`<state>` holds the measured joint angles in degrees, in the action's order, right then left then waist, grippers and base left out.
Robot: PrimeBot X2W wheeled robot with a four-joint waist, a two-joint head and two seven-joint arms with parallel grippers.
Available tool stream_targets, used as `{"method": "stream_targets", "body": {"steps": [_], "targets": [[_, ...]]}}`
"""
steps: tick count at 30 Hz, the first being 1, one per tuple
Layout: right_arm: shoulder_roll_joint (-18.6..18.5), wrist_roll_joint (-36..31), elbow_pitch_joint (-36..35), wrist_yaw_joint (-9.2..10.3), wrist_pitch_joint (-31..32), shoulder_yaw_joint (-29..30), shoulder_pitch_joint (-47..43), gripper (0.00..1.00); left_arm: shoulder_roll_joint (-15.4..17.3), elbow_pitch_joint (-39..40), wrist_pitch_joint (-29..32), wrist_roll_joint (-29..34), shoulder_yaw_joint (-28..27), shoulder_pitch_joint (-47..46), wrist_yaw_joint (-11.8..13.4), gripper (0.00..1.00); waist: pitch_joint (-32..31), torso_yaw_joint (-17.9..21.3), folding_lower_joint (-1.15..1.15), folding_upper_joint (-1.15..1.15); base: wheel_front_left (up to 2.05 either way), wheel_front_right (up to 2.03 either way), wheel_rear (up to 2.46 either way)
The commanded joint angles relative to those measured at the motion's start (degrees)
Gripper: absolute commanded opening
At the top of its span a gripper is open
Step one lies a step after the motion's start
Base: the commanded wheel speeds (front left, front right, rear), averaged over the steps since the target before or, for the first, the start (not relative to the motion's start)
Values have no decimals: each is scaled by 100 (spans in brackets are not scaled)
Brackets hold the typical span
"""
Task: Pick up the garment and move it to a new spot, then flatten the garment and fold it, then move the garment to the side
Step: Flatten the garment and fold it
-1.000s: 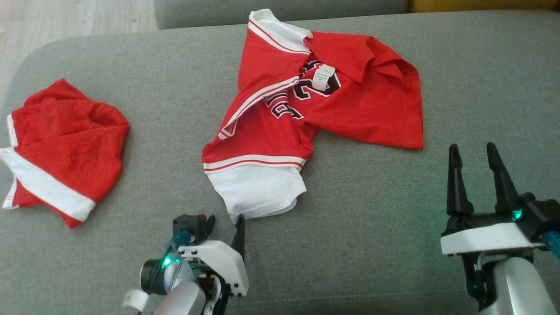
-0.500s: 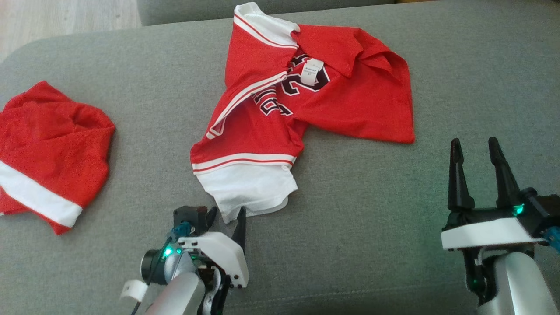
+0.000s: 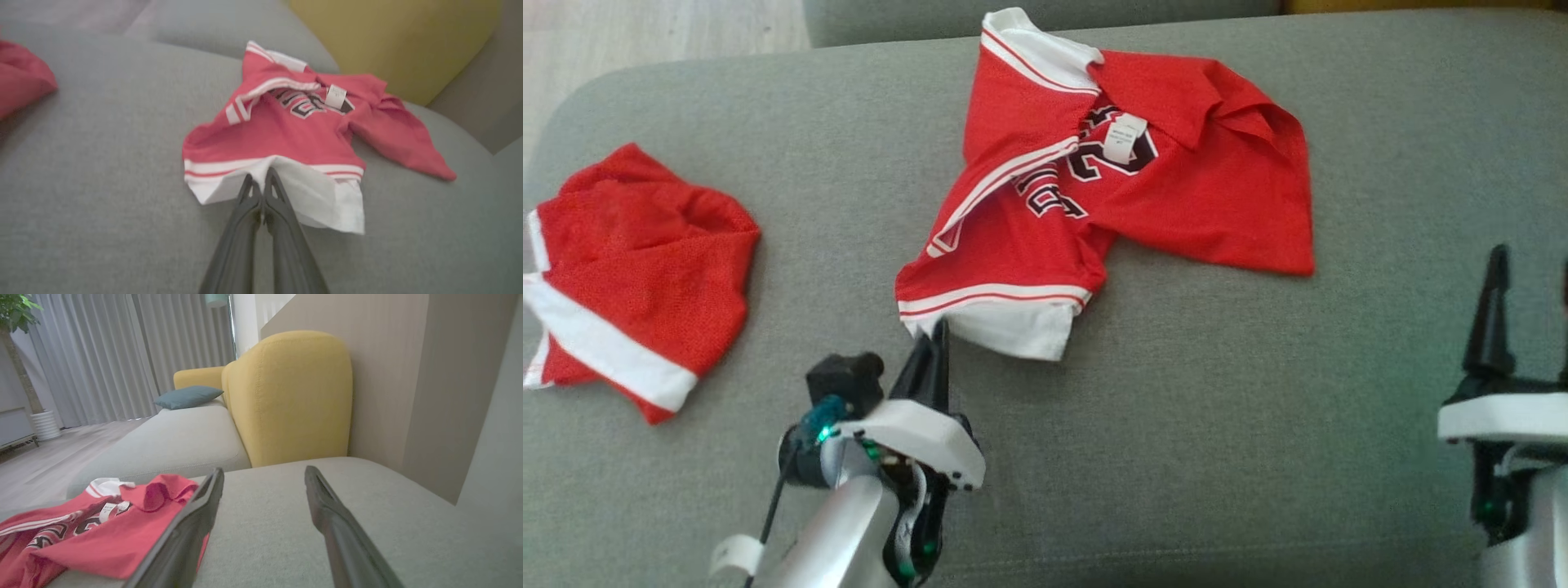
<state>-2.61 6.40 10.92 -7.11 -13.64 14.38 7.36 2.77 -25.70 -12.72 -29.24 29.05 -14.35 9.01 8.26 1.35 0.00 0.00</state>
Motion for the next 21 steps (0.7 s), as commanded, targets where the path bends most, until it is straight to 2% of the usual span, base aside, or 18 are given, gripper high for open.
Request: {"method": "stream_targets", "body": {"steps": [1,6,13,21], "targets": [[-27,-96,-117,-37,-60,32,315,100,44,388,-150,51,-277,-226,-17,0,-35,-85,0,0,0,0,0],[-27,-134,8,-37,-54,119,408,100,47,879,-219,133,-540,-129,-13,0,-41,-181,0,0,0,0,0],[-27,268,559,-37,412,-528,453,100,23,1831,-226,453,-1060,134,-32,0,16,-315,0,0,0,0,0],[-27,705,1689,-37,719,-761,943,100,12,2035,-227,489,-1009,262,-110,0,149,-474,0,0,0,0,0]]}}
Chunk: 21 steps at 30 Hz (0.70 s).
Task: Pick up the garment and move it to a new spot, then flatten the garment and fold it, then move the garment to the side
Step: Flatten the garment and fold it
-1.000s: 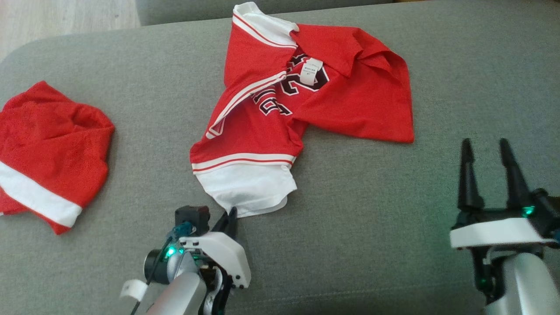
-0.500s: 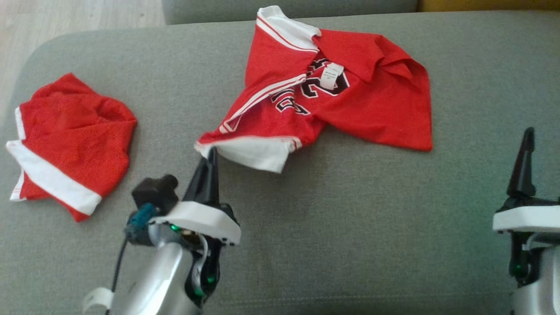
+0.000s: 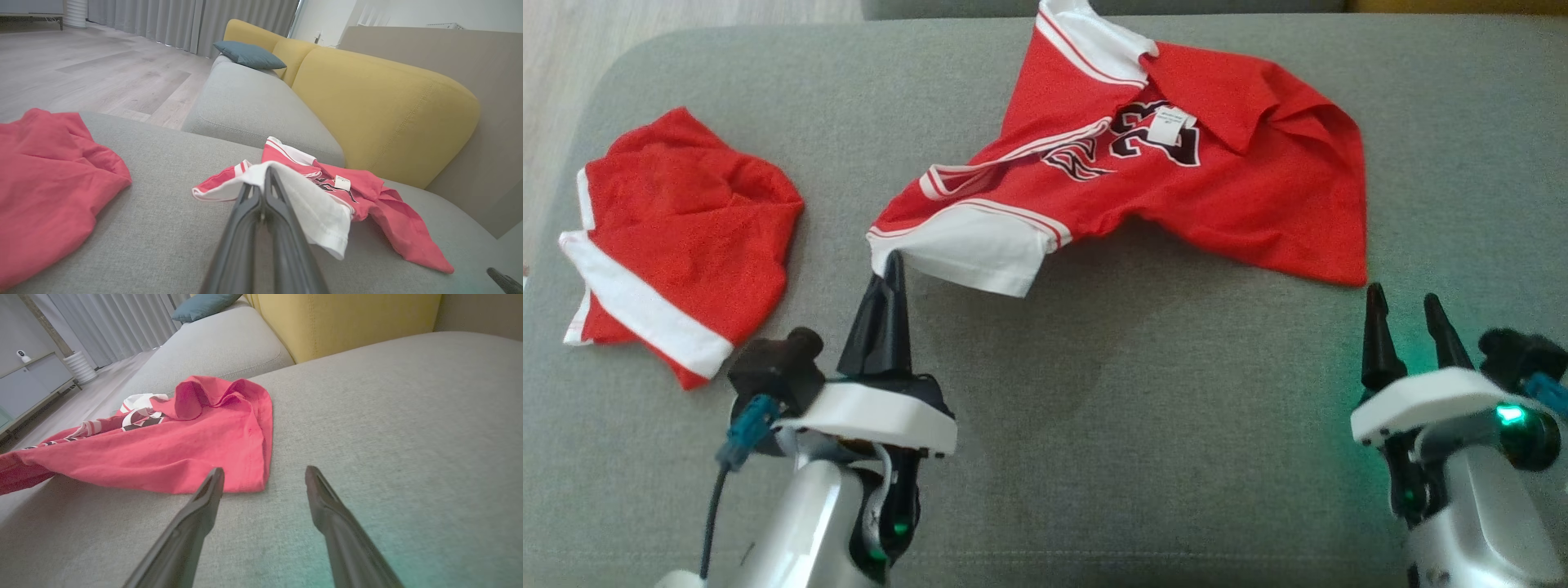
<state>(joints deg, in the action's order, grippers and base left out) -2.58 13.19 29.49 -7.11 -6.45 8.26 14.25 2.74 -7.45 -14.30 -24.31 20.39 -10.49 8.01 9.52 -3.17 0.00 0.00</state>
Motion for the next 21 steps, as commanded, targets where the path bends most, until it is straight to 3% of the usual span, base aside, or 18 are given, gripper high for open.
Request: {"method": "stream_targets", "body": {"steps": [1,5,10,17,18,19,20,21], "targets": [[-30,83,-13,-37,0,-142,349,100,15,213,-69,-10,-115,-128,-10,0,49,-46,0,0,0,0,0],[-30,268,624,-37,-56,-73,771,100,15,242,-69,-8,-30,-167,-2,0,164,-137,0,0,0,0,0],[-30,0,1473,-37,-241,163,1254,100,14,322,-69,6,5,-249,10,0,321,-262,0,0,0,0,0],[-30,77,2531,-37,-487,46,1774,100,14,359,-70,12,6,-274,20,0,403,-315,0,0,0,0,0],[-30,124,2676,-37,-503,-15,1834,86,14,355,-70,14,0,-274,17,0,397,-314,0,0,0,0,0],[-30,193,2808,-37,-519,-94,1891,11,14,346,-70,18,-9,-275,16,0,386,-310,0,0,0,0,0],[-30,262,2921,-37,-547,-175,1943,0,14,336,-70,21,-21,-277,18,0,368,-302,0,0,0,0,0],[-30,323,3010,-37,-582,-263,1991,0,14,330,-70,27,-36,-279,22,0,345,-291,0,0,0,0,0]]}}
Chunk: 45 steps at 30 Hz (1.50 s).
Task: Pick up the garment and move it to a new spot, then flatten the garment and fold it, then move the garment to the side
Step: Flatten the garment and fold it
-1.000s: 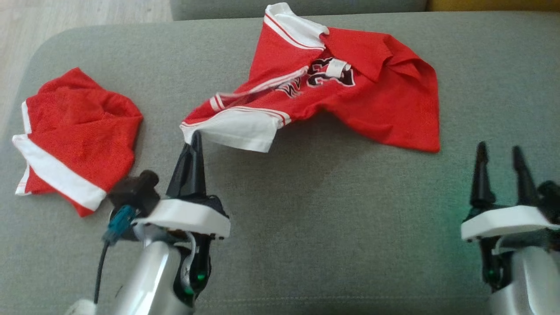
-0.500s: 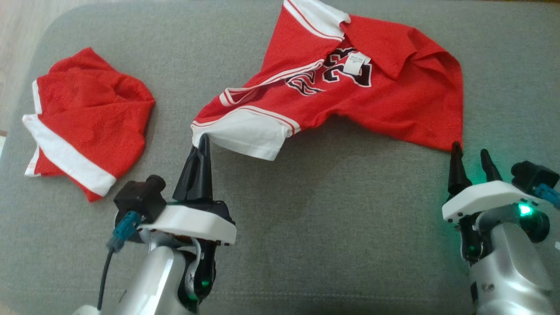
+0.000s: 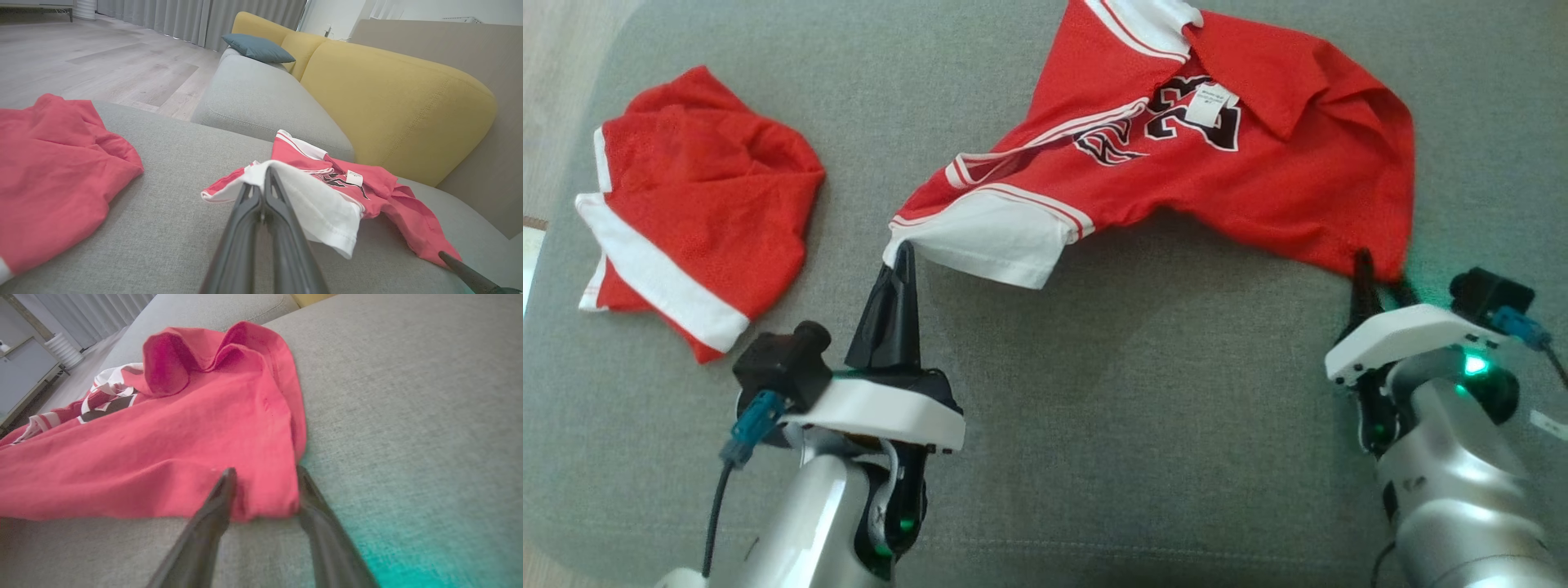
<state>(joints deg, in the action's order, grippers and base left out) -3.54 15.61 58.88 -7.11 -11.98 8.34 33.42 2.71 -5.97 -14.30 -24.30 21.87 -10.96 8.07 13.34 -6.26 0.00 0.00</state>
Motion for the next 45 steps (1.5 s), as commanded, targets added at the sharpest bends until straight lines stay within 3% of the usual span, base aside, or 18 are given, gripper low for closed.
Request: {"method": "stream_targets", "body": {"steps": [1,6,10,15,20,28,37,41,45], "targets": [[67,164,124,-37,-70,-372,118,0,17,183,-70,34,-204,-234,21,0,-64,31,0,0,0,0,0],[67,450,92,-37,-229,-723,236,0,17,295,-70,63,-381,-219,33,0,-273,140,0,0,0,0,0],[67,560,-342,-37,-266,-947,322,0,17,459,-70,75,-594,-277,-21,0,-468,275,0,0,0,0,0],[-7,709,-1415,-37,26,-1234,496,0,17,714,-70,83,-926,-614,-164,0,-764,441,0,0,0,0,0],[-418,1179,-2859,-37,805,-1422,477,0,17,955,-70,-132,-1197,-1195,-284,0,-1087,525,0,0,0,0,0],[-654,1738,-4781,-37,1918,-939,483,0,17,1317,170,-679,-1395,-2210,-207,0,-1490,681,0,0,0,0,0],[-206,1234,-6783,-37,2941,-401,-23,0,24,2238,570,-807,-1382,-2560,174,0,-1595,855,0,0,0,0,0],[-22,954,-7293,-37,3402,-183,-151,0,141,2337,808,-722,-1357,-2663,261,0,-1486,902,0,0,0,0,0],[43,689,-7174,-37,3579,-29,164,0,269,1923,994,-775,-1457,-3045,247,0,-1235,935,0,0,0,0,0]]}}
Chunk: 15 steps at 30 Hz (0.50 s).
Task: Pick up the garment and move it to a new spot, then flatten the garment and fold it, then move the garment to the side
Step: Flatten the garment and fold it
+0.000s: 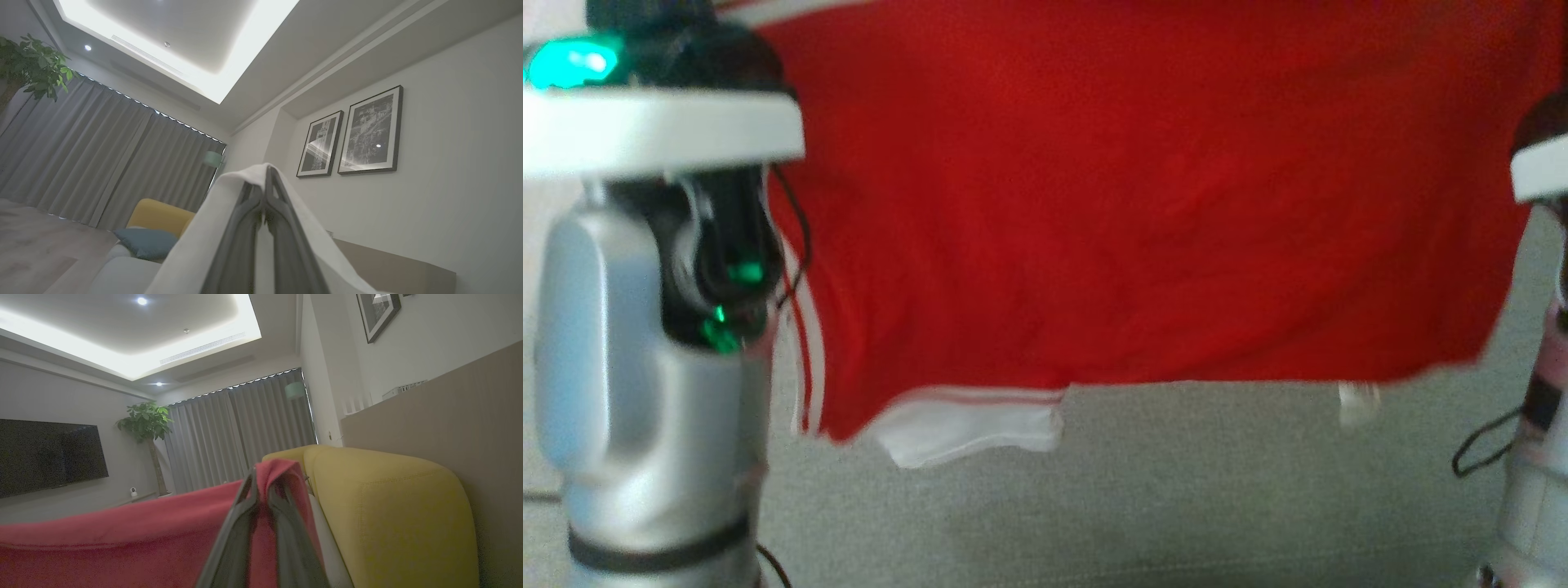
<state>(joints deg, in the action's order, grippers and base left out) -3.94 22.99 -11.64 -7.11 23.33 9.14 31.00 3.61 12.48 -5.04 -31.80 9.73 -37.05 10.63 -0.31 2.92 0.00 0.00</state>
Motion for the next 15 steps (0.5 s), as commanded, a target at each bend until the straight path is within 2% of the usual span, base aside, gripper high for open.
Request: {"method": "stream_targets", "body": {"steps": [1,6,7,9,12,15], "targets": [[87,-131,5,-37,50,-93,549,0,218,-109,122,-52,-272,-591,-32,0,242,15,0,0,0,0,0],[-26,-601,1103,-37,-112,-277,1612,0,595,-1404,187,94,-325,-1588,-272,0,1023,83,0,0,0,0,0],[-26,-601,1103,-37,-112,-277,1612,0,595,-1404,187,94,-325,-1588,-272,0,1023,83,0,0,0,0,0],[-216,-727,1656,-37,-317,-417,2224,0,717,-1930,157,195,-275,-2144,-407,0,1431,69,0,0,0,0,0],[-504,-810,2606,-37,-839,-554,3237,0,730,-2782,-3,194,-330,-3074,-516,0,1941,-18,0,0,0,0,0],[-711,-920,3514,-37,-1649,-546,4239,0,743,-3523,-341,255,-394,-3945,-582,0,2316,-137,0,0,0,0,0]]}}
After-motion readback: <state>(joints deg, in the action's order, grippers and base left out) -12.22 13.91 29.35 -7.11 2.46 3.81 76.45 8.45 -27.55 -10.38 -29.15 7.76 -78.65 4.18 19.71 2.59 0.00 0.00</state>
